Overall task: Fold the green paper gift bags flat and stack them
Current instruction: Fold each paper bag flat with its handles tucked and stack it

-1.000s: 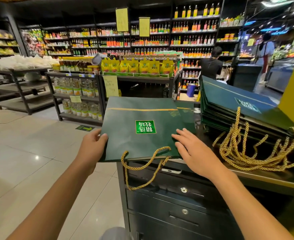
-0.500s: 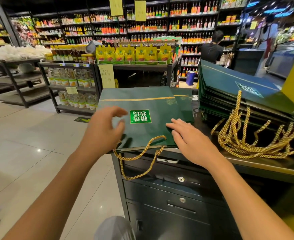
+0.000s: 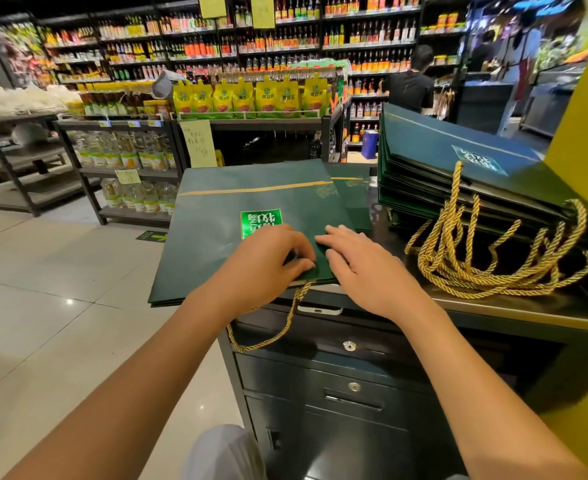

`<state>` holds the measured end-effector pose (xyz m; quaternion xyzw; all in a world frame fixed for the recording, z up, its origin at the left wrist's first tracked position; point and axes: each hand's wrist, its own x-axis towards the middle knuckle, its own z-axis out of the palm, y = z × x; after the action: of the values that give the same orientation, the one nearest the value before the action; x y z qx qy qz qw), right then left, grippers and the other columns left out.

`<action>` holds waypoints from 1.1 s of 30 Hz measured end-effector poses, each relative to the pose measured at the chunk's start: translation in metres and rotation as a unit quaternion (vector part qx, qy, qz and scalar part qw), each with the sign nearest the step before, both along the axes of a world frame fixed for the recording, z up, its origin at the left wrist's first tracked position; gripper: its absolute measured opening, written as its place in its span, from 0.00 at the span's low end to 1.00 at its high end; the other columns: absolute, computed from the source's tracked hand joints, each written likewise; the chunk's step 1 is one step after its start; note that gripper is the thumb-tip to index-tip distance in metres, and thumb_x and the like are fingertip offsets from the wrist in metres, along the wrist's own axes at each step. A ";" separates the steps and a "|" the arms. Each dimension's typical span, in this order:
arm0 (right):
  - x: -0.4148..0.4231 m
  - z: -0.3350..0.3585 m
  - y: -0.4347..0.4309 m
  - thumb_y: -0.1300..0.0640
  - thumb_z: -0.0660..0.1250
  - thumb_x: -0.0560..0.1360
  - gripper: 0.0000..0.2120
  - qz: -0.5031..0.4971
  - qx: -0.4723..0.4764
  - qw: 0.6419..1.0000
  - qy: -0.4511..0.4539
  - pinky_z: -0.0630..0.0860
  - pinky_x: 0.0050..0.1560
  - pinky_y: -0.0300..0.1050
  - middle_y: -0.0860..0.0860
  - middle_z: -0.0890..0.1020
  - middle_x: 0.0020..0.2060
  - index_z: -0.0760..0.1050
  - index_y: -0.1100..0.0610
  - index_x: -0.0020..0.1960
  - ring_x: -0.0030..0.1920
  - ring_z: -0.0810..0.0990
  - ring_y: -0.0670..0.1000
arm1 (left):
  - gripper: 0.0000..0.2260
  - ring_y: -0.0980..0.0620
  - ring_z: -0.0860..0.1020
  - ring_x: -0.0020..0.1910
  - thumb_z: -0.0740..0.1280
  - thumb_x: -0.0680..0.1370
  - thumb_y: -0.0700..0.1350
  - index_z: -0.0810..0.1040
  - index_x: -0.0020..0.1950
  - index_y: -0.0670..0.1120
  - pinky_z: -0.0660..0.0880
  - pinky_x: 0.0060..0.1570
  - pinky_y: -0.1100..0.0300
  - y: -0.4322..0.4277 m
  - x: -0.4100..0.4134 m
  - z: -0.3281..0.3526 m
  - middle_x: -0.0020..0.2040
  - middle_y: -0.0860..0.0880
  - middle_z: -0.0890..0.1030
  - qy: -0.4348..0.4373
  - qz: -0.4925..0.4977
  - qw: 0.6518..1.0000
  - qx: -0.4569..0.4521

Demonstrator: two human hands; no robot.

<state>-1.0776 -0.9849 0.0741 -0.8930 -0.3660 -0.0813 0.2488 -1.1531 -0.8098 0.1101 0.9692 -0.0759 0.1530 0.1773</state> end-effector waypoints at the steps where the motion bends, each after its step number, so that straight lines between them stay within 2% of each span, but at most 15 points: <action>1: 0.000 0.000 0.000 0.53 0.51 0.87 0.20 -0.001 0.000 1.000 0.001 0.50 0.78 0.44 0.46 0.67 0.78 0.67 0.49 0.77 0.79 0.57 0.45 | 0.05 0.52 0.78 0.52 0.68 0.81 0.45 0.84 0.54 0.50 0.76 0.55 0.55 0.001 0.001 -0.001 0.51 0.51 0.81 0.005 0.002 1.000 0.001; 5: 0.001 -0.001 0.000 0.52 0.51 0.87 0.20 -0.004 -0.002 1.000 0.007 0.49 0.78 0.44 0.45 0.64 0.79 0.67 0.47 0.77 0.80 0.56 0.45 | 0.05 0.55 0.79 0.52 0.64 0.84 0.44 0.80 0.52 0.52 0.76 0.54 0.61 0.007 0.004 -0.005 0.50 0.53 0.82 0.010 0.008 0.999 -0.048; 9: 0.001 -0.001 0.000 0.53 0.50 0.87 0.20 -0.001 -0.001 1.000 0.011 0.49 0.78 0.44 0.46 0.64 0.79 0.67 0.47 0.77 0.80 0.56 0.45 | 0.06 0.59 0.82 0.48 0.62 0.84 0.44 0.78 0.53 0.47 0.77 0.51 0.66 0.015 0.003 -0.002 0.48 0.52 0.83 -0.022 0.012 0.980 -0.197; 12: 0.002 0.000 0.000 0.53 0.50 0.87 0.20 -0.002 0.002 1.000 0.018 0.49 0.79 0.45 0.46 0.64 0.79 0.67 0.47 0.77 0.80 0.56 0.45 | 0.06 0.57 0.83 0.48 0.63 0.84 0.43 0.79 0.53 0.45 0.79 0.56 0.58 0.022 0.000 0.000 0.48 0.48 0.85 -0.026 0.016 0.954 -0.298; 14: 0.001 0.001 0.000 0.53 0.50 0.87 0.20 -0.003 -0.001 1.000 0.018 0.49 0.78 0.44 0.46 0.64 0.79 0.67 0.47 0.77 0.80 0.56 0.45 | 0.06 0.56 0.83 0.49 0.64 0.83 0.43 0.80 0.52 0.46 0.79 0.60 0.52 0.024 -0.002 -0.001 0.48 0.47 0.85 -0.023 0.019 0.948 -0.316; 17: 0.000 0.002 -0.001 0.52 0.50 0.87 0.20 -0.006 -0.005 1.000 0.017 0.50 0.78 0.43 0.45 0.63 0.79 0.67 0.47 0.77 0.80 0.55 0.45 | 0.04 0.54 0.83 0.50 0.66 0.82 0.45 0.81 0.52 0.49 0.79 0.61 0.50 0.025 -0.007 0.000 0.47 0.49 0.85 -0.019 0.020 0.951 -0.308; 20: -0.001 0.002 -0.001 0.53 0.51 0.87 0.20 -0.003 -0.002 1.000 0.018 0.50 0.78 0.44 0.45 0.64 0.79 0.67 0.47 0.77 0.80 0.56 0.45 | 0.05 0.54 0.82 0.51 0.66 0.82 0.47 0.82 0.54 0.51 0.79 0.58 0.55 0.036 -0.018 0.007 0.49 0.51 0.84 -0.021 0.036 0.960 -0.278; 24: -0.001 0.002 0.000 0.53 0.51 0.86 0.20 -0.003 -0.001 1.000 0.019 0.50 0.78 0.45 0.45 0.64 0.79 0.67 0.47 0.77 0.80 0.56 0.45 | 0.08 0.57 0.81 0.54 0.65 0.82 0.43 0.83 0.53 0.53 0.79 0.55 0.60 0.064 -0.039 0.010 0.51 0.55 0.84 -0.020 0.050 0.975 -0.216; 27: 0.000 0.001 0.001 0.53 0.52 0.86 0.20 0.000 0.002 1.000 0.026 0.50 0.78 0.45 0.45 0.64 0.79 0.67 0.47 0.77 0.80 0.55 0.45 | 0.11 0.60 0.81 0.54 0.66 0.82 0.40 0.84 0.52 0.56 0.79 0.56 0.60 0.087 -0.056 0.005 0.52 0.60 0.84 -0.002 0.065 0.983 -0.171; 30: 0.001 0.000 0.001 0.53 0.52 0.86 0.20 -0.002 0.004 1.000 0.025 0.50 0.79 0.45 0.44 0.64 0.79 0.67 0.46 0.77 0.80 0.55 0.44 | 0.14 0.59 0.80 0.55 0.68 0.80 0.38 0.83 0.54 0.59 0.77 0.57 0.59 0.102 -0.069 -0.002 0.54 0.59 0.82 0.001 0.056 0.993 -0.103; 33: 0.000 0.000 0.001 0.53 0.53 0.86 0.20 -0.003 0.009 1.000 0.028 0.50 0.79 0.44 0.43 0.64 0.79 0.68 0.46 0.76 0.80 0.55 0.43 | 0.13 0.62 0.78 0.56 0.69 0.79 0.40 0.84 0.56 0.57 0.75 0.57 0.66 0.105 -0.074 -0.008 0.55 0.61 0.81 -0.009 0.038 0.996 -0.080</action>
<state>-1.0773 -0.9835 0.0739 -0.8938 -0.3552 -0.0608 0.2668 -1.2270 -0.7053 0.1022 0.9527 -0.0285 0.1742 0.2474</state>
